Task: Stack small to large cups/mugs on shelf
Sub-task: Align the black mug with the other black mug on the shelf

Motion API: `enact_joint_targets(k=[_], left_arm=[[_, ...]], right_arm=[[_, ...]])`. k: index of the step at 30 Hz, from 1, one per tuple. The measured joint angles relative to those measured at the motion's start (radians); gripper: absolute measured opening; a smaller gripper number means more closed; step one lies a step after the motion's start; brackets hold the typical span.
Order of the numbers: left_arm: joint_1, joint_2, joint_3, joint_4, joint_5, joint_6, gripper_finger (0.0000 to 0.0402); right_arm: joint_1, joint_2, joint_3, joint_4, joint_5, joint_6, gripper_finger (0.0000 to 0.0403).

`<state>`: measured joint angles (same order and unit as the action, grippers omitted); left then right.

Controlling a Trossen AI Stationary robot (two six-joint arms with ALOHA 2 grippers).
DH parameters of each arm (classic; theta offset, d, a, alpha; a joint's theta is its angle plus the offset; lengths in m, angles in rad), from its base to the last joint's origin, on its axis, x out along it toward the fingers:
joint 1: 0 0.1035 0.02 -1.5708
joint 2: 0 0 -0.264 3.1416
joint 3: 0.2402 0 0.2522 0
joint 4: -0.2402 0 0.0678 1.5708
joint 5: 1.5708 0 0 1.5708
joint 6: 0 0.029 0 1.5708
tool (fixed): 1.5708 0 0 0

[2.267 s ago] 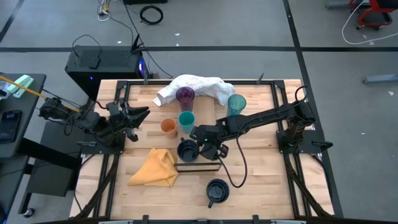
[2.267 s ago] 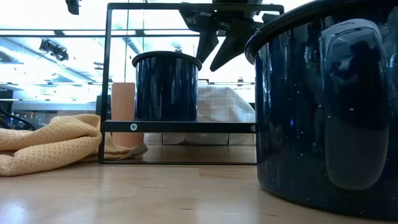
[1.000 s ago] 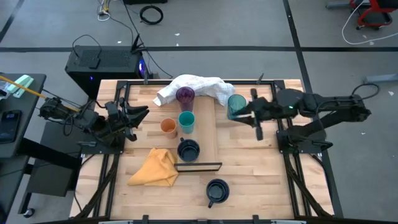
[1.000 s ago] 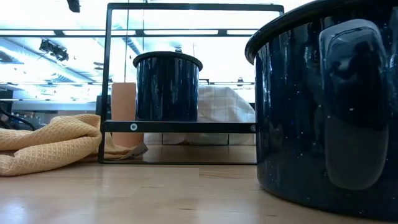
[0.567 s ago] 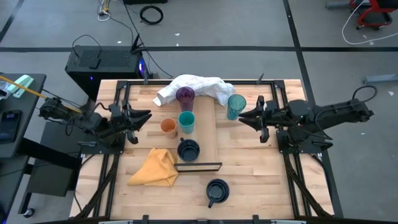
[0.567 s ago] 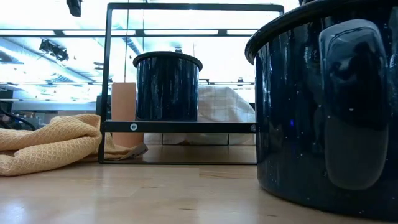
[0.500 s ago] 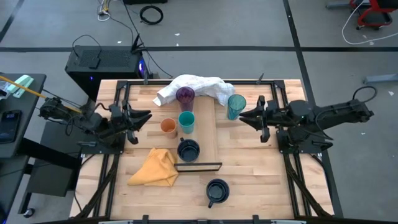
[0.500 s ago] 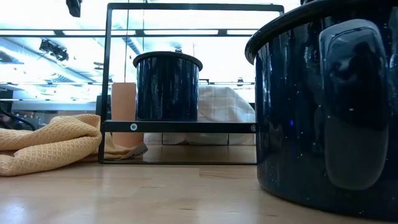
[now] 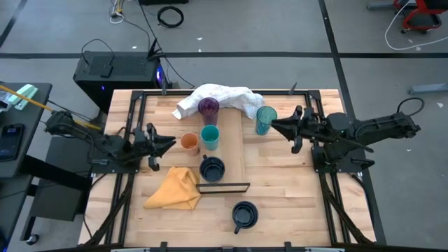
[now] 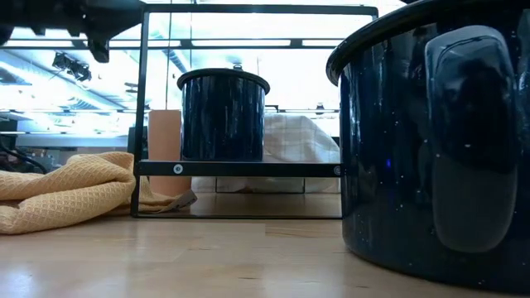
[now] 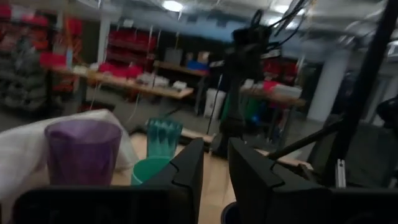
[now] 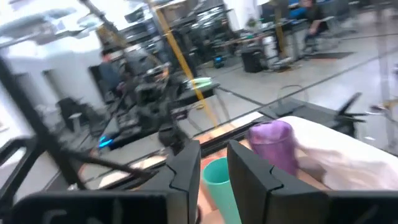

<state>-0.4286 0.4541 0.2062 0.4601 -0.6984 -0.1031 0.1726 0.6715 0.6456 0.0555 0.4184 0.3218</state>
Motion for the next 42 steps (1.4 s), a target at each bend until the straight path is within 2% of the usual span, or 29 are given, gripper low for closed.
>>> enact_joint_targets(k=[3,6,9,13,16,30,38,42], left_arm=[[0.0,-0.066,-0.094,0.108,0.041,0.04,0.0082],[0.0,-0.149,-0.162,0.125,0.082,0.045,0.008],[0.0,-0.218,-0.197,0.1,0.116,0.063,0.0076],[0.0,-0.284,-0.192,-0.011,0.126,0.082,0.0073],[0.0,-0.316,-0.191,-0.021,0.156,0.075,0.0074],[0.0,-0.345,-0.19,-0.026,0.207,0.093,0.0071],[0.0,-0.345,-0.19,-0.026,0.207,0.092,0.0068],[0.0,-0.345,-0.19,-0.026,0.207,0.091,0.0068]], right_arm=[[0.0,0.0,0.0,0.0,0.082,0.041,0.0087],[0.0,0.0,0.0,0.007,0.156,0.054,0.0087],[0.0,0.0,0.0,0.031,0.192,0.055,0.0087],[0.0,0.001,0.0,0.005,0.21,0.095,0.0087],[0.0,0.006,0.0,-0.017,0.21,0.128,0.0086],[0.0,0.006,0.0,-0.135,0.273,0.156,0.0071],[0.0,-0.111,0.0,-0.204,0.291,0.156,0.0071],[0.0,-0.161,0.0,-0.297,0.305,0.182,0.0071]])
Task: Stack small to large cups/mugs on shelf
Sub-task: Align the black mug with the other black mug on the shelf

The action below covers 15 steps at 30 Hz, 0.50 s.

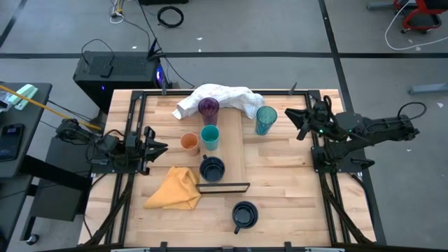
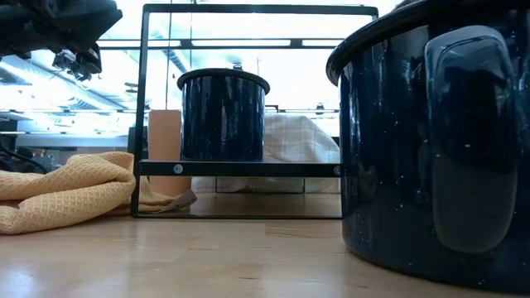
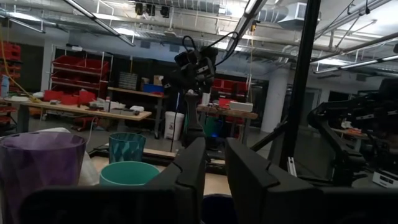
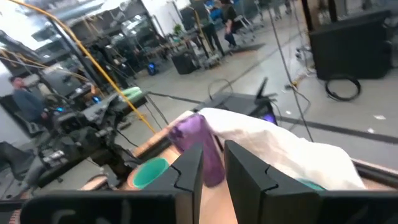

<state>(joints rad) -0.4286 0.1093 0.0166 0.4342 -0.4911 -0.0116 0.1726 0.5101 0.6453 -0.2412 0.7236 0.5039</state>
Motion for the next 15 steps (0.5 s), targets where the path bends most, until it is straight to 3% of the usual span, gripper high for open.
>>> enact_joint_targets(k=[10,15], left_arm=[[0.0,0.0,0.0,0.0,0.0,-0.003,0.0074],[0.0,0.001,0.0,0.001,-0.002,-0.028,0.0069]], right_arm=[[0.0,-0.029,0.0,-0.066,0.018,0.034,0.0071],[0.001,-0.026,0.0,-0.058,-0.089,0.073,0.0071]])
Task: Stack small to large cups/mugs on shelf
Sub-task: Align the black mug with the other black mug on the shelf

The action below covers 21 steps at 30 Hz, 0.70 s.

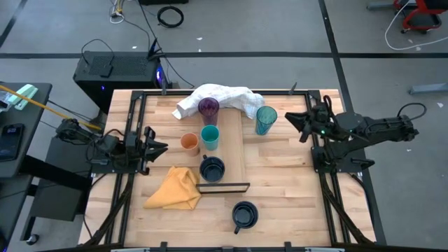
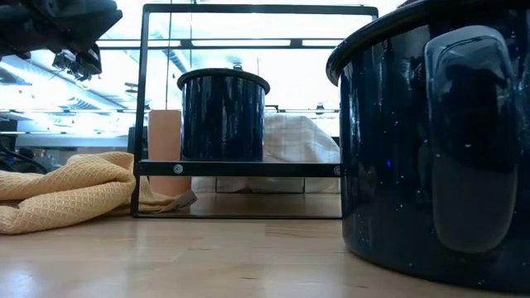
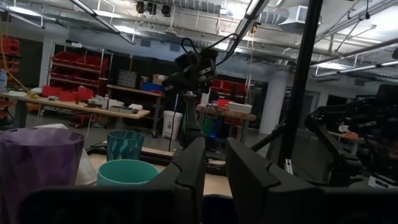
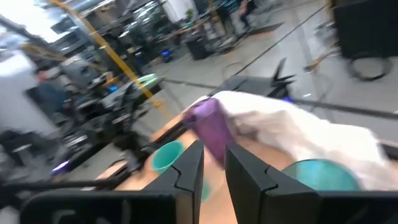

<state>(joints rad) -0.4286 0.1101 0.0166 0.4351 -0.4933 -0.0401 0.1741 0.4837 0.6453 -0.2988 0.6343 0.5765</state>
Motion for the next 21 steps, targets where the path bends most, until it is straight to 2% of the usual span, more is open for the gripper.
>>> enact_joint_targets(k=[5,12,17,21], left_arm=[[0.0,0.0,0.0,0.001,-0.033,-0.032,0.0073],[0.0,0.0,0.034,-0.016,-0.092,-0.033,0.0079],[0.0,0.0,0.081,-0.12,-0.139,-0.029,0.0078],[0.0,0.0,0.096,-0.183,-0.142,-0.058,0.0081]], right_arm=[[0.042,0.025,0.0,0.015,-0.092,0.003,0.0071],[0.181,0.097,0.047,0.02,-0.111,0.047,0.0071],[0.298,0.242,0.169,-0.006,-0.097,0.055,0.0067],[0.393,0.404,0.256,-0.119,-0.112,0.159,0.0061]])
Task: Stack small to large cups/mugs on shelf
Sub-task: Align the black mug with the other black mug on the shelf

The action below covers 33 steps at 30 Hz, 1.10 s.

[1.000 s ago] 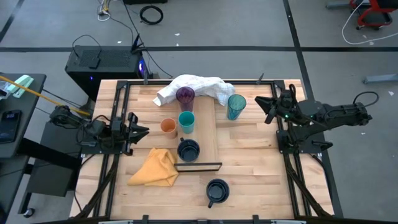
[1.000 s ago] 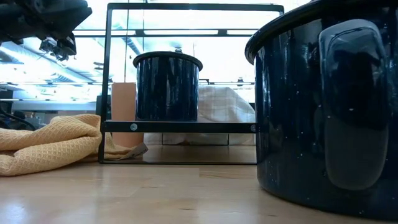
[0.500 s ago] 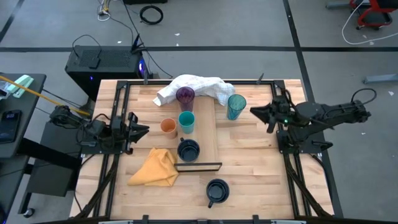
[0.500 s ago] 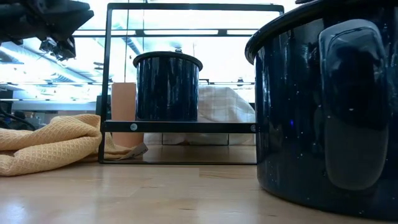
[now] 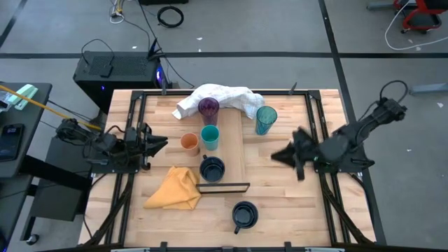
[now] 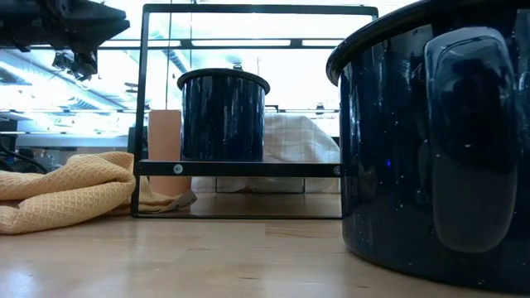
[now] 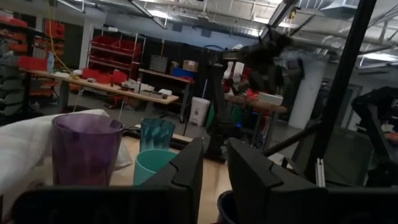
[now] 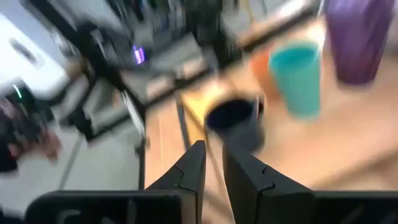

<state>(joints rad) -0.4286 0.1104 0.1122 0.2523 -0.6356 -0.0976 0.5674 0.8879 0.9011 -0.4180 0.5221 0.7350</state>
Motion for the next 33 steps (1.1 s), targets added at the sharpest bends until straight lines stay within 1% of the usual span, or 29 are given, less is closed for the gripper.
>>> enact_joint_targets(k=[5,10,12,16,19,22,28,31,33], left_arm=[[0.0,0.0,0.001,0.003,0.0,-0.001,0.008],[0.0,0.0,0.001,0.0,0.0,-0.003,0.0076],[0.0,0.0,0.001,0.001,0.0,-0.003,0.0078],[0.0,0.0,0.001,0.001,0.0,-0.004,0.0083],[0.0,0.0,0.001,0.001,0.0,-0.004,0.0084],[0.0,0.0,0.001,0.001,0.0,-0.004,0.0082],[0.0,-0.001,0.001,0.002,0.0,-0.004,0.0079],[0.0,-0.001,0.001,0.003,0.0,-0.004,0.0083],[0.0,-0.001,0.001,0.003,0.0,-0.005,0.0085]], right_arm=[[0.104,0.159,0.075,-0.118,0.001,0.179,0.0057],[0.164,0.27,0.106,-0.126,-0.001,0.312,0.0057],[0.18,0.318,0.113,-0.115,-0.025,0.327,0.0058],[0.183,0.402,0.151,-0.069,-0.114,0.323,0.0062],[0.179,0.46,0.198,-0.067,-0.188,0.292,0.0067],[0.169,0.508,0.253,-0.062,-0.236,0.245,0.0077],[0.124,0.596,0.305,-0.084,-0.328,0.13,0.0119],[0.094,0.627,0.307,-0.113,-0.386,0.114,0.0147],[0.078,0.647,0.307,-0.141,-0.399,0.109,0.0165]])
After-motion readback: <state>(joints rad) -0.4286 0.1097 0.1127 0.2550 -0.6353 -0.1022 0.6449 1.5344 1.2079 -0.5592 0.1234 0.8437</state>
